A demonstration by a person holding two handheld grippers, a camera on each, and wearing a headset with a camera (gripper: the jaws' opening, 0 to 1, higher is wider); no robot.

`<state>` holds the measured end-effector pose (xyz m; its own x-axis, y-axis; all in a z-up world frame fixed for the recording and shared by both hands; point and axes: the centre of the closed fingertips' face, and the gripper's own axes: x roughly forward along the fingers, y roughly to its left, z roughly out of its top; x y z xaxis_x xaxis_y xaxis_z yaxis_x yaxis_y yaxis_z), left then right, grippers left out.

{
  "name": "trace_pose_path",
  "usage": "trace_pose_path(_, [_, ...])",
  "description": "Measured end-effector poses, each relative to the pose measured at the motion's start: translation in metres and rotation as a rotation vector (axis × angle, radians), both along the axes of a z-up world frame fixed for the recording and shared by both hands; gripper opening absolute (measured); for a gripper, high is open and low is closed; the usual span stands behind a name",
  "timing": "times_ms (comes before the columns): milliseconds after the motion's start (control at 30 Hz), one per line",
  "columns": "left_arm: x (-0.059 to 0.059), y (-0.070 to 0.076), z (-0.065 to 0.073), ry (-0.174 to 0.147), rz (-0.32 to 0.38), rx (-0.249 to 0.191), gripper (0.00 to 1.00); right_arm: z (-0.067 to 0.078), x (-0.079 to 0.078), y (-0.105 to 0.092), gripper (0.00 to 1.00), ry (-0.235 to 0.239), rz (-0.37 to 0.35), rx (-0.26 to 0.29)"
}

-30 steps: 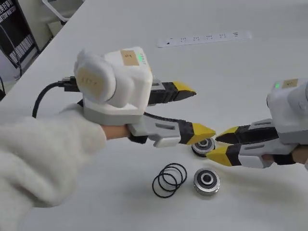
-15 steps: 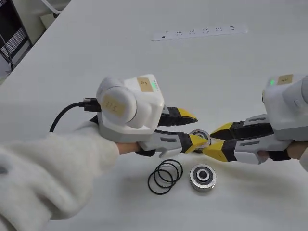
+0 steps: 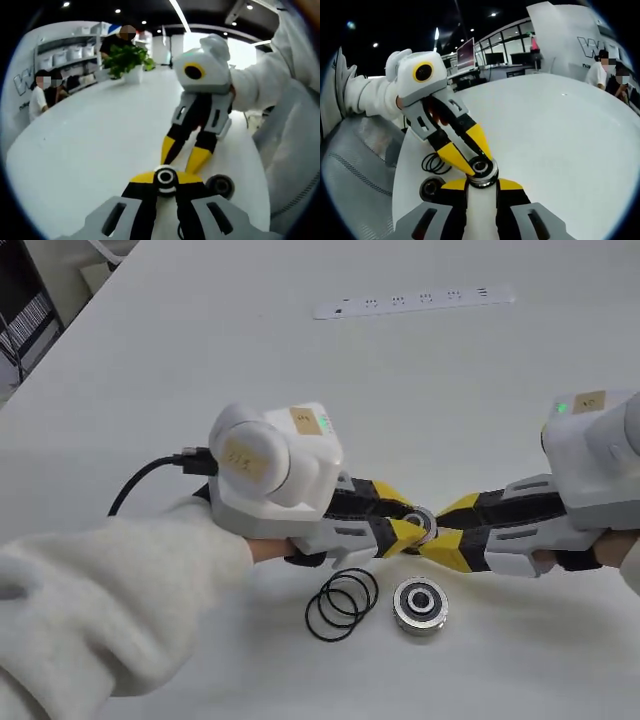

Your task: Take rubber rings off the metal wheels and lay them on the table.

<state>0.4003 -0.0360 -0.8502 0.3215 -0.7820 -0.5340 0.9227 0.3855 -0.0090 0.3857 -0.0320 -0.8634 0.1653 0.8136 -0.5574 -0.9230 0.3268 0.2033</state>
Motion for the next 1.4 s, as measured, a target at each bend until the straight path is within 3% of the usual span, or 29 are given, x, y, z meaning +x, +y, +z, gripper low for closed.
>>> trace_pose_path(233, [0.002, -0.001, -0.001, -0.002, 0.011, -0.009, 0.14, -0.001, 0.0, -0.001, 0.15, -0.01, 0.009, -0.015])
trace_pose_path(400, [0.002, -0.001, 0.0, -0.006, 0.021, -0.02, 0.14, -0.003, 0.001, -0.006, 0.04, -0.034, 0.017, -0.042])
trace_pose_path(600, [0.002, -0.001, 0.0, -0.003, 0.027, -0.024, 0.14, -0.004, 0.003, -0.007, 0.0, -0.055, 0.003, -0.058])
trace_pose_path(667, [0.001, -0.001, 0.0, -0.006, 0.033, -0.029, 0.14, -0.005, 0.004, -0.008, 0.0, 0.003, -0.065, -0.052])
trace_pose_path(767, [0.001, -0.001, 0.0, -0.014, 0.033, -0.026, 0.14, -0.005, 0.009, -0.008, 0.0, 0.001, -0.114, -0.05])
trace_pose_path(867, [0.0, -0.001, 0.001, -0.027, 0.032, -0.016, 0.14, -0.005, 0.01, -0.009, 0.0, 0.044, -0.181, -0.03])
trace_pose_path(967, [0.0, -0.001, 0.001, -0.044, 0.039, -0.01, 0.14, -0.001, 0.014, -0.011, 0.0, 0.138, -0.274, 0.046])
trace_pose_path(1033, [0.0, -0.001, 0.001, -0.05, 0.041, -0.011, 0.14, 0.004, 0.017, -0.013, 0.0, 0.169, -0.314, 0.096])
trace_pose_path(1067, [-0.001, -0.001, 0.001, -0.05, 0.041, -0.013, 0.14, 0.009, 0.018, -0.012, 0.0, 0.213, -0.337, 0.143])
trace_pose_path(1133, [-0.001, -0.001, 0.001, -0.052, 0.042, -0.014, 0.14, 0.011, 0.017, -0.012, 0.0, 0.253, -0.353, 0.173])
trace_pose_path(1400, [-0.002, -0.002, 0.002, -0.056, 0.053, -0.011, 0.13, 0.015, 0.014, -0.009, 0.0, 0.284, -0.372, 0.201])
